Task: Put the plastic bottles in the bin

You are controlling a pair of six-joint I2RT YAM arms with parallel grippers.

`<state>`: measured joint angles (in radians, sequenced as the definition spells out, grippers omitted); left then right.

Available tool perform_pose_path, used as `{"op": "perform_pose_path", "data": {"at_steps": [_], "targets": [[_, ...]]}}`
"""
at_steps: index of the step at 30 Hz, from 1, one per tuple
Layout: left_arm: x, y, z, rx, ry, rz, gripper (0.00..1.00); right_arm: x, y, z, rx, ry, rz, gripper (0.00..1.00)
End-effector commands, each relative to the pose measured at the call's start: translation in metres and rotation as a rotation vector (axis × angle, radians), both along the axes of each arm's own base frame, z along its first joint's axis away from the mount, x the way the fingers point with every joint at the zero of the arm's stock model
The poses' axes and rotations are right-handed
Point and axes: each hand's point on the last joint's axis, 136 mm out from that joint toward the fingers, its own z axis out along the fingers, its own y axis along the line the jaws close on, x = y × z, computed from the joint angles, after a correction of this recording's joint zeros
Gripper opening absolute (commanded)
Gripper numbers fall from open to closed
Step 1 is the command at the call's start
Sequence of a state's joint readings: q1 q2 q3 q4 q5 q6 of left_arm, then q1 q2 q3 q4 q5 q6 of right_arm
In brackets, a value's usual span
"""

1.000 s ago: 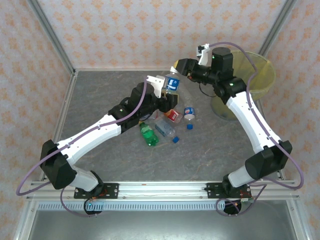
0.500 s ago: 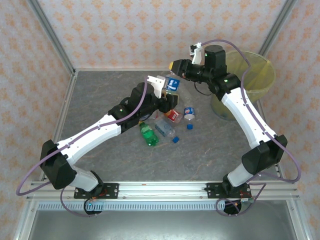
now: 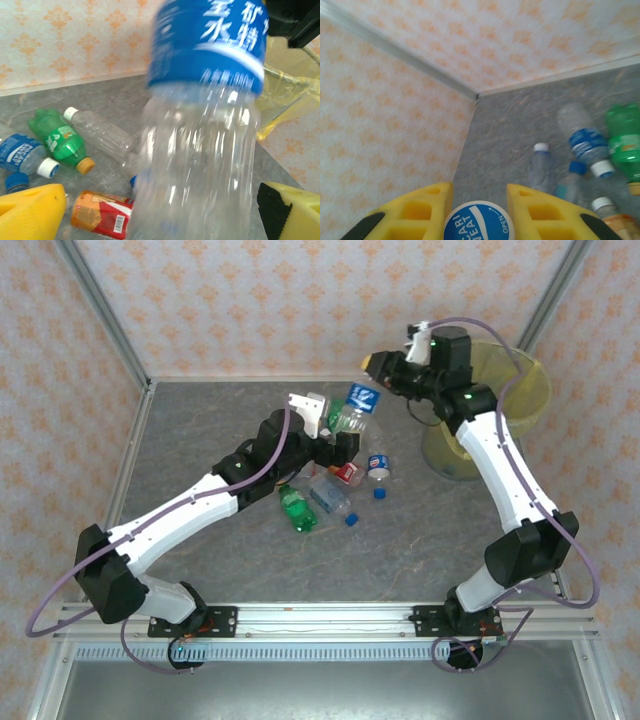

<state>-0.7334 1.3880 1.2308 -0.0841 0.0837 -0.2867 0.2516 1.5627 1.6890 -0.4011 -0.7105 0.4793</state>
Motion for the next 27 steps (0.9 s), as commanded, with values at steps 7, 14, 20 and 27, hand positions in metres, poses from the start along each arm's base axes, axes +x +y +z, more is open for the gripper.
{"op": "perform_pose_path", "data": {"at_steps": [7, 14, 20, 27], "targets": [[-0.001, 0.029, 0.016, -0.053, -0.054, 0.101, 0.99, 0.010, -0.150, 0.068, 0.017, -0.140, -0.434, 0.16], [-0.005, 0.038, 0.015, -0.061, -0.053, 0.117, 0.99, -0.002, -0.239, 0.078, -0.137, -0.154, -0.774, 0.18], [-0.009, 0.039, 0.013, -0.078, -0.046, 0.111, 0.99, -0.015, -0.287, 0.093, -0.348, -0.189, -1.007, 0.18], [-0.013, 0.043, 0.009, -0.084, -0.043, 0.108, 0.99, -0.026, -0.330, 0.084, -0.582, -0.152, -1.211, 0.18]]}}
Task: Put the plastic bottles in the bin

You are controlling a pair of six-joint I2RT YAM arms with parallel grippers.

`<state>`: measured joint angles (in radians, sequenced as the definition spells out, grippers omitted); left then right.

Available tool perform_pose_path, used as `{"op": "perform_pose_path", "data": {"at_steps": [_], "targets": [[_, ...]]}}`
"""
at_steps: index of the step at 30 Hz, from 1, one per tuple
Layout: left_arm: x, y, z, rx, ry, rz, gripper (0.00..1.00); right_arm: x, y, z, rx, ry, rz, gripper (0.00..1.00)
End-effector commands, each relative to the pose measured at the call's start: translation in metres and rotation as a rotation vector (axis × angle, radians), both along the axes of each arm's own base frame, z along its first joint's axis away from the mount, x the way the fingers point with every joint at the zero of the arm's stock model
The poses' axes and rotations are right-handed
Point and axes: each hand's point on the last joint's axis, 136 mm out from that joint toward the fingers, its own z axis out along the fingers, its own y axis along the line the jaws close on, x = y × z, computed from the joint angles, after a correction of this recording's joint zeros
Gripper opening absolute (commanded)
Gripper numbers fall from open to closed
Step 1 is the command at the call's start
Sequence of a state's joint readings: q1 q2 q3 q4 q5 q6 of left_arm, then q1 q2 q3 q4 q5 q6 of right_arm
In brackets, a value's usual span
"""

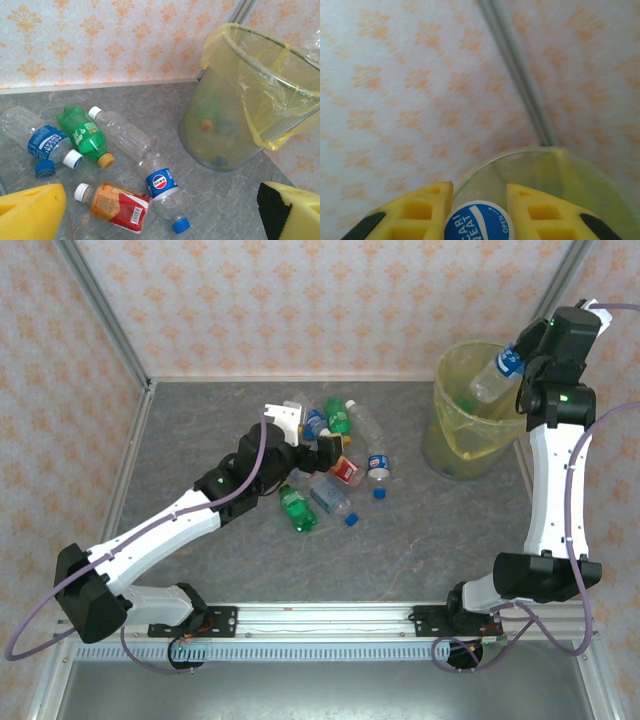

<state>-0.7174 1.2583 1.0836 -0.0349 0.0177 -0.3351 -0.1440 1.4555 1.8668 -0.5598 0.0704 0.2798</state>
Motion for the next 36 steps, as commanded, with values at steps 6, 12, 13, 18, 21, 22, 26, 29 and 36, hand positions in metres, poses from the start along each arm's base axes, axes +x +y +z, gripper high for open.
{"op": "perform_pose_path", "data": {"at_steps": [6, 12, 13, 18, 21, 22, 26, 29, 36], "targets": [[-0.004, 0.018, 0.011, -0.037, -0.040, 0.026, 0.99, -0.011, -0.039, -0.033, -0.163, 0.144, -0.218, 0.20], [-0.004, 0.022, 0.007, -0.049, -0.038, 0.028, 0.99, -0.007, -0.040, -0.050, -0.174, 0.187, -0.210, 0.20], [-0.004, 0.023, 0.007, -0.053, -0.039, 0.030, 0.99, -0.007, -0.040, -0.050, -0.178, 0.185, -0.206, 0.21], [-0.005, 0.025, 0.003, -0.055, -0.034, 0.031, 0.99, 0.000, -0.034, -0.058, -0.170, 0.203, -0.162, 0.44], [-0.005, 0.027, 0.003, -0.061, -0.034, 0.034, 0.99, 0.001, -0.030, -0.057, -0.168, 0.199, -0.138, 0.27], [-0.005, 0.027, 0.002, -0.063, -0.035, 0.034, 0.99, 0.000, -0.031, -0.057, -0.167, 0.198, -0.142, 0.29], [-0.005, 0.029, 0.002, -0.071, -0.031, 0.037, 0.99, -0.001, -0.031, -0.056, -0.165, 0.197, -0.147, 0.62], [-0.005, 0.030, 0.001, -0.075, -0.028, 0.041, 0.99, -0.001, -0.027, -0.054, -0.154, 0.189, -0.124, 0.63], [0.000, 0.039, -0.021, -0.067, 0.034, 0.099, 0.99, -0.001, -0.014, -0.050, -0.114, 0.162, -0.055, 0.97]]}}
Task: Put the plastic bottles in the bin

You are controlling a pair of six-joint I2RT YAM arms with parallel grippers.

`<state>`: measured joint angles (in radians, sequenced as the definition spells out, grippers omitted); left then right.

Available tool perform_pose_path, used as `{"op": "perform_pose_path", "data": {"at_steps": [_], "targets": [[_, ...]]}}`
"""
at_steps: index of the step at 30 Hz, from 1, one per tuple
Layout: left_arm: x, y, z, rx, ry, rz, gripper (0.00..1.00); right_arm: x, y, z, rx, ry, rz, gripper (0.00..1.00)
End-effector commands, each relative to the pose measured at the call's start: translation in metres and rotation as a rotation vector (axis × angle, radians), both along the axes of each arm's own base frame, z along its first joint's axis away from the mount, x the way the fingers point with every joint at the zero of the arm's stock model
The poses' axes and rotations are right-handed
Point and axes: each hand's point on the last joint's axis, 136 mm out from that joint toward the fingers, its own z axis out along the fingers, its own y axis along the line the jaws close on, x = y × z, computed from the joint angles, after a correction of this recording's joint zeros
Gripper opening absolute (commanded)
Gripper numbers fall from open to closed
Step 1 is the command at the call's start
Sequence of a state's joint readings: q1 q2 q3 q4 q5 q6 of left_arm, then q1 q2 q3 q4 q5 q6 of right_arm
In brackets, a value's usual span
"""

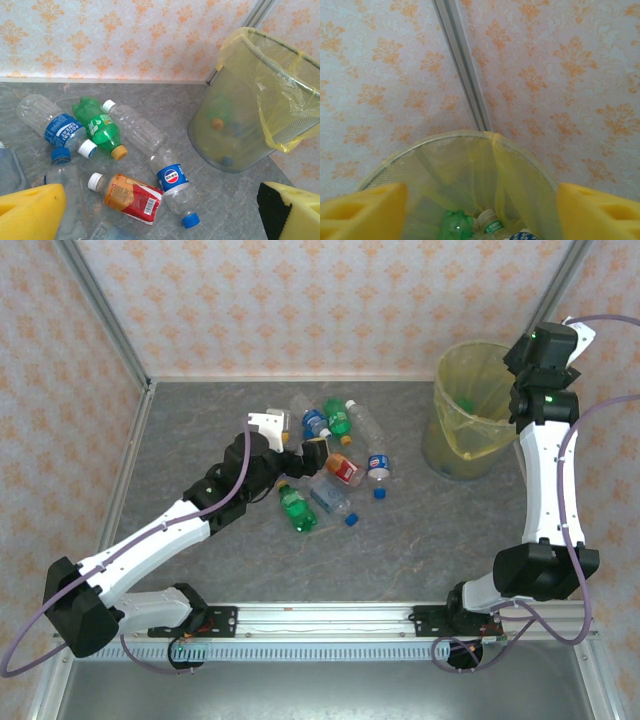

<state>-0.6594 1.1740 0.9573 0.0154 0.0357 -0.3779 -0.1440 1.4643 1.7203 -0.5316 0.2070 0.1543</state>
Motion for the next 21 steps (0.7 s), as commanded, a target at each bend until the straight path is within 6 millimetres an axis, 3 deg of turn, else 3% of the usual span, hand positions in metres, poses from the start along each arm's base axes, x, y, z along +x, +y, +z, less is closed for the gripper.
{"op": "perform_pose_path", "data": {"at_steps": [1, 8, 13, 21], "targets": [[0.004, 0.012, -0.009, -0.019, 0.033, 0.063, 0.99, -0.005, 0.012, 0.010, 0.025, -0.032, 0.056, 1.00], [0.007, 0.031, -0.054, -0.050, 0.175, 0.186, 0.99, -0.005, 0.041, 0.018, 0.075, -0.071, 0.176, 1.00], [0.000, 0.047, -0.106, -0.055, 0.369, 0.310, 0.95, -0.001, 0.074, 0.020, 0.110, -0.094, 0.299, 1.00], [-0.026, 0.041, -0.162, -0.126, 0.628, 0.343, 0.87, -0.002, 0.106, 0.023, 0.152, -0.140, 0.400, 1.00]]}}
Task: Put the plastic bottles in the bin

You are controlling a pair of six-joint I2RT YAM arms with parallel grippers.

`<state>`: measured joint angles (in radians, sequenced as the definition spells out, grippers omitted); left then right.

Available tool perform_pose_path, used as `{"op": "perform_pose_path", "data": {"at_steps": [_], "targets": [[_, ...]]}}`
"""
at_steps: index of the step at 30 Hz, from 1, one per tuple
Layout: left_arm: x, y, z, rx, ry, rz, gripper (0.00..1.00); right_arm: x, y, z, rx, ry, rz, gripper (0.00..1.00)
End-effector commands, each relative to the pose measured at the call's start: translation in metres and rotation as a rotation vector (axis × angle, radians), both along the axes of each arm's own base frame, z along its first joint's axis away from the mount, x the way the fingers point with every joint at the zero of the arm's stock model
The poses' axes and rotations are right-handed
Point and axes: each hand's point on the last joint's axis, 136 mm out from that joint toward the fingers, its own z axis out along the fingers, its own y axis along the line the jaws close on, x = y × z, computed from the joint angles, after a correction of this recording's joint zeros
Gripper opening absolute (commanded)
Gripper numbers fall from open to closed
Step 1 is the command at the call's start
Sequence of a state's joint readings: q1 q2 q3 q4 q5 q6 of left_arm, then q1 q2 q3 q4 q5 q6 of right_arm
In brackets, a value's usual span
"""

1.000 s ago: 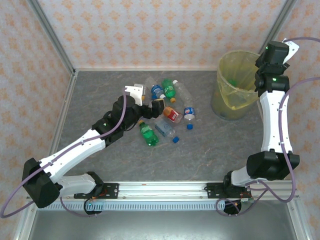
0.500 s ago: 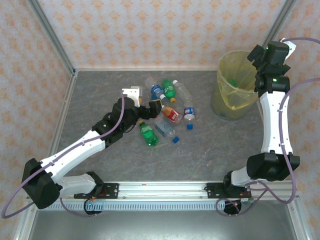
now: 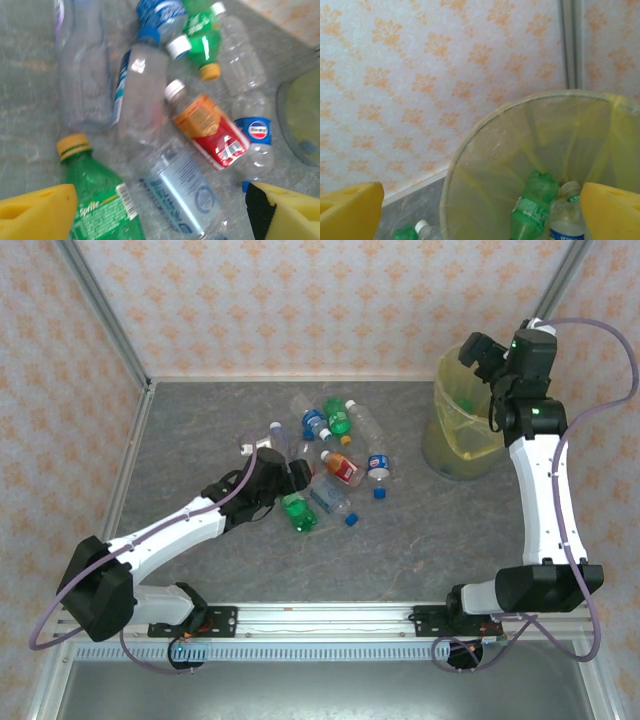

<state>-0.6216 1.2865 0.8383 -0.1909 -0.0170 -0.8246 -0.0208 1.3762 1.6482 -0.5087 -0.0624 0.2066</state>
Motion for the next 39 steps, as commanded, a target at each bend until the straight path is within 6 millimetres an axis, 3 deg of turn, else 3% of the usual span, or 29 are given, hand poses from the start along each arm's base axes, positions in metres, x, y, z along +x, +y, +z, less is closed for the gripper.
{"op": "perform_pose_path", "data": {"at_steps": [1, 9, 17, 26, 36, 39], "targets": [[-0.018, 0.004, -0.027, -0.069, 0.140, 0.065, 0.87, -0.006, 0.012, 0.017, 0.038, -0.077, 0.046, 1.00], [-0.043, -0.008, -0.056, -0.112, 0.266, 0.082, 0.87, -0.007, 0.026, 0.009, 0.068, -0.089, 0.114, 1.00], [-0.054, -0.020, -0.080, -0.108, 0.332, 0.049, 0.88, -0.003, 0.039, 0.001, 0.083, -0.078, 0.159, 1.00], [-0.059, -0.025, -0.108, -0.045, 0.384, 0.020, 0.87, -0.002, 0.044, 0.000, 0.089, -0.071, 0.173, 1.00], [-0.057, -0.026, -0.120, -0.017, 0.381, 0.003, 0.80, -0.003, 0.047, 0.000, 0.089, -0.065, 0.179, 1.00], [-0.057, -0.025, -0.121, -0.014, 0.373, -0.003, 0.74, -0.003, 0.049, 0.001, 0.094, -0.063, 0.192, 1.00]]}}
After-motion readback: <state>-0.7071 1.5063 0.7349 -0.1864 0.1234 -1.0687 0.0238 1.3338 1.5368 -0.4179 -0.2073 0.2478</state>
